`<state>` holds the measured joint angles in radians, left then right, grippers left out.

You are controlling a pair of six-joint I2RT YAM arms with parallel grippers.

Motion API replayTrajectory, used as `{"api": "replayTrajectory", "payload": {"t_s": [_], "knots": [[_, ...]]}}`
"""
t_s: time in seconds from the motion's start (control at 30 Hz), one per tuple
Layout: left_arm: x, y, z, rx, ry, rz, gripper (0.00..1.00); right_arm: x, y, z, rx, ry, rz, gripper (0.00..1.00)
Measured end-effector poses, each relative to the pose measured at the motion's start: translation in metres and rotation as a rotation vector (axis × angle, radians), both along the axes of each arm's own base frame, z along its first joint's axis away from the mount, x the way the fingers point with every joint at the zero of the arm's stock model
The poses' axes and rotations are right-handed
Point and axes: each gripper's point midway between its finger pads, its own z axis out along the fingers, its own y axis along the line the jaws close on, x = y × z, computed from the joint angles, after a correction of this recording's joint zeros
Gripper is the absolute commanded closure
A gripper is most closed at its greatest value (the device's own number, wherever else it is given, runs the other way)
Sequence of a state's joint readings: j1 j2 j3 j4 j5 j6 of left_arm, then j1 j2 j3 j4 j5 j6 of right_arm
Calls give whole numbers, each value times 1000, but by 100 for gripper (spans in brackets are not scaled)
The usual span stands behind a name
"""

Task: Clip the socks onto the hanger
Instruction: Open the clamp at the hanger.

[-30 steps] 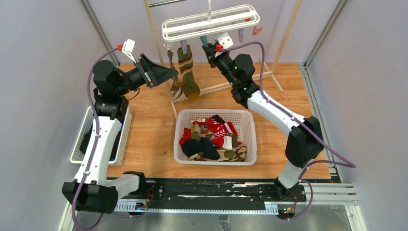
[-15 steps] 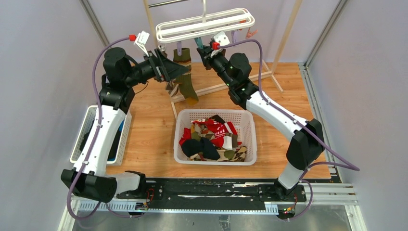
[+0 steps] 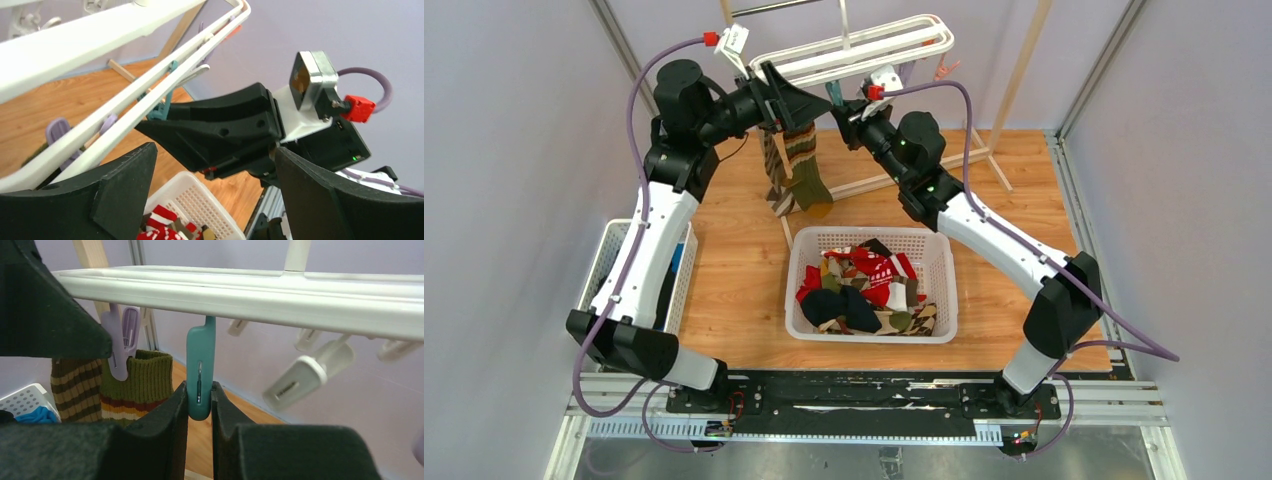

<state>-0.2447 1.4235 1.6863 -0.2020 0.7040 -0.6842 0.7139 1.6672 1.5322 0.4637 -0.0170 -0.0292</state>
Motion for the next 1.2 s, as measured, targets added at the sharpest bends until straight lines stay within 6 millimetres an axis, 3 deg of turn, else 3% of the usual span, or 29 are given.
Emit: {"api": "replayTrajectory", "payload": {"t_s": [0.3,0.63,0.8,1.2], "knots": [[22,-20,-7,25,12,-7,15,-8,-9,7,6,27,-43,100],[31,-28,-5,35,12,-2,30,-12,-13,6,15,62,-43,100],[31,-29,-4,25,6,-2,32,-15,-13,8,44,84,-34,100],[32,-22,-35,-14,118,68,28,-21,-7,9,96,125,9,100]]}}
